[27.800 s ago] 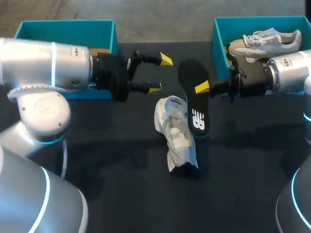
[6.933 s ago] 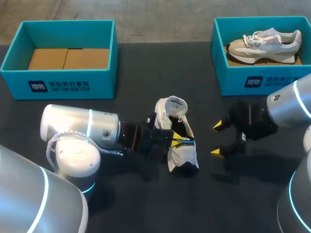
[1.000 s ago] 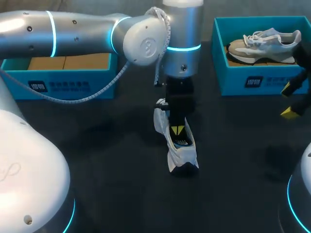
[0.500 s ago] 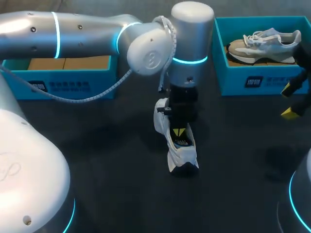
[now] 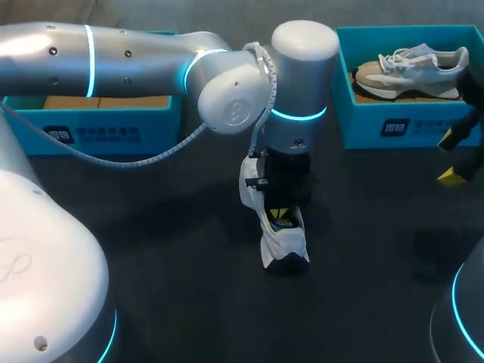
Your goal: Take the shoe out of the shoebox, open the shoe tongue, remove and reinsert the insole, then place the shoe into the shoebox
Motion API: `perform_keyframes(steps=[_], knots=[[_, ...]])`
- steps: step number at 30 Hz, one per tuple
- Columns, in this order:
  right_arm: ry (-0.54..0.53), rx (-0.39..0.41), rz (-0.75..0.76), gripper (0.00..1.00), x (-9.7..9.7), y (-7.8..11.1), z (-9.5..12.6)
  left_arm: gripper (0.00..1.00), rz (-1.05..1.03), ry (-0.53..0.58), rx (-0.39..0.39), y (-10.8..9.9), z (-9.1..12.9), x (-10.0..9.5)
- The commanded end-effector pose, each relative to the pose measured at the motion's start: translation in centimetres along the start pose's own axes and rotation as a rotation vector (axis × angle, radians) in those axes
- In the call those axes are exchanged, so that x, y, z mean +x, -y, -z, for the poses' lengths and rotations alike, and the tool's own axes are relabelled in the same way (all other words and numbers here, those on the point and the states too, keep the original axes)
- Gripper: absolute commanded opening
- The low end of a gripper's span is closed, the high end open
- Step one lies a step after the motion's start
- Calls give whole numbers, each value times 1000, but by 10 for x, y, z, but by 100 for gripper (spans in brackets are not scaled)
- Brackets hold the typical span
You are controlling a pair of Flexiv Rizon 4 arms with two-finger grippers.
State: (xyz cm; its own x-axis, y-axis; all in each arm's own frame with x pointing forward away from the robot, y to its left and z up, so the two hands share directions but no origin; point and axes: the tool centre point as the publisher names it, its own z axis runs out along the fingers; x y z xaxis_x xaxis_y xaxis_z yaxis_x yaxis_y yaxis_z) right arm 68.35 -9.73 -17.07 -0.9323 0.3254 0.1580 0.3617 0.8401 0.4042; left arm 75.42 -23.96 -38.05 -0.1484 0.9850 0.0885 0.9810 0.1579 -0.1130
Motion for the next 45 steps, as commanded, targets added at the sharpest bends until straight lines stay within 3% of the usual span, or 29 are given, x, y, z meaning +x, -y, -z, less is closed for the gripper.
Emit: perform_keyframes(steps=[1, 7, 14, 21, 28, 40, 45], knots=[[-1, 4, -1, 100, -1, -1, -1, 0, -5, 11, -10, 3, 6, -3], [-1, 4, -1, 100, -1, -1, -1, 0, -40, 40, 5, 12, 22, -10], [-1, 4, -1, 100, -1, -1, -1, 0, -51, 20, 17, 16, 8, -18], [-1, 4, -1, 100, -1, -1, -1, 0, -41, 15, 23, 19, 5, -13], [-1, 4, -1, 100, -1, -1, -1, 0, -35, 49, 19, 29, 17, -6], [-1, 4, -1, 100, -1, -1, -1, 0, -30, 43, 33, 44, -16, -8], [-1, 4, -1, 100, -1, -1, -1, 0, -20, 52, 16, 42, -11, -4]])
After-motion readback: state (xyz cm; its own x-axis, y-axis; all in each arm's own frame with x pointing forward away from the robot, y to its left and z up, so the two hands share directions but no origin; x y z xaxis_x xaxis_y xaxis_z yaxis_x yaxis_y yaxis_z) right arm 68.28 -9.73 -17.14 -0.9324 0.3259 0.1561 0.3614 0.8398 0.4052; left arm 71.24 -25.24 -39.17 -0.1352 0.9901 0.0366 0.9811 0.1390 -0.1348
